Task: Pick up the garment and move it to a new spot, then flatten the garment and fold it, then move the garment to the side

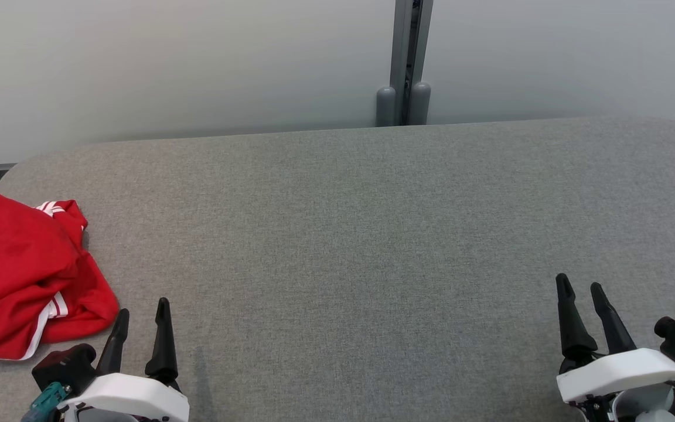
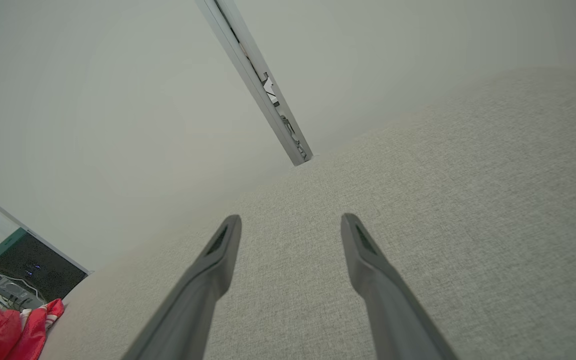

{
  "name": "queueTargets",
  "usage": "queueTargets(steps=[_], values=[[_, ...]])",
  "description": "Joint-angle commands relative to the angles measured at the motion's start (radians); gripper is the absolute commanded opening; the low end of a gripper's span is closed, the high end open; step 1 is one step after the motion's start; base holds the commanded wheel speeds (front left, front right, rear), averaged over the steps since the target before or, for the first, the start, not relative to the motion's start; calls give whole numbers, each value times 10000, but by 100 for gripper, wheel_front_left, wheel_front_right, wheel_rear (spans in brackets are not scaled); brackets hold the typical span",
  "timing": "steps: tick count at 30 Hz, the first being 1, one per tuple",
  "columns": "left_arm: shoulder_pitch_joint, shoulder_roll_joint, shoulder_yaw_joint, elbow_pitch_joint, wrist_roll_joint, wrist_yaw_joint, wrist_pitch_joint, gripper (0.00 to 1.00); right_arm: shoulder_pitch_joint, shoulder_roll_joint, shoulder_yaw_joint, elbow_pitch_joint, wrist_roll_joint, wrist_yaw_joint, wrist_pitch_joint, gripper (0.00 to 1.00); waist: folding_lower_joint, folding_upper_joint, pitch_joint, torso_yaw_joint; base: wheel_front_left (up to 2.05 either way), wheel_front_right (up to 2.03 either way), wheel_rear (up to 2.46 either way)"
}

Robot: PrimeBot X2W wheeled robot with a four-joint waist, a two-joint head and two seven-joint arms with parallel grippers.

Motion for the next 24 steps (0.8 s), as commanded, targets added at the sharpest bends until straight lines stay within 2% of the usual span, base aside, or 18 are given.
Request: queueTargets(steps=[1,24], values=[[-103,68,-20,-43,282,89,-101,100,-148,-87,6,-48,-263,15,-134,100,0,0,-3,3,0,0,0],[-7,94,-165,197,2556,342,-639,100,-190,-124,63,18,-2322,20,-657,100,-1,0,71,0,0,0,0]])
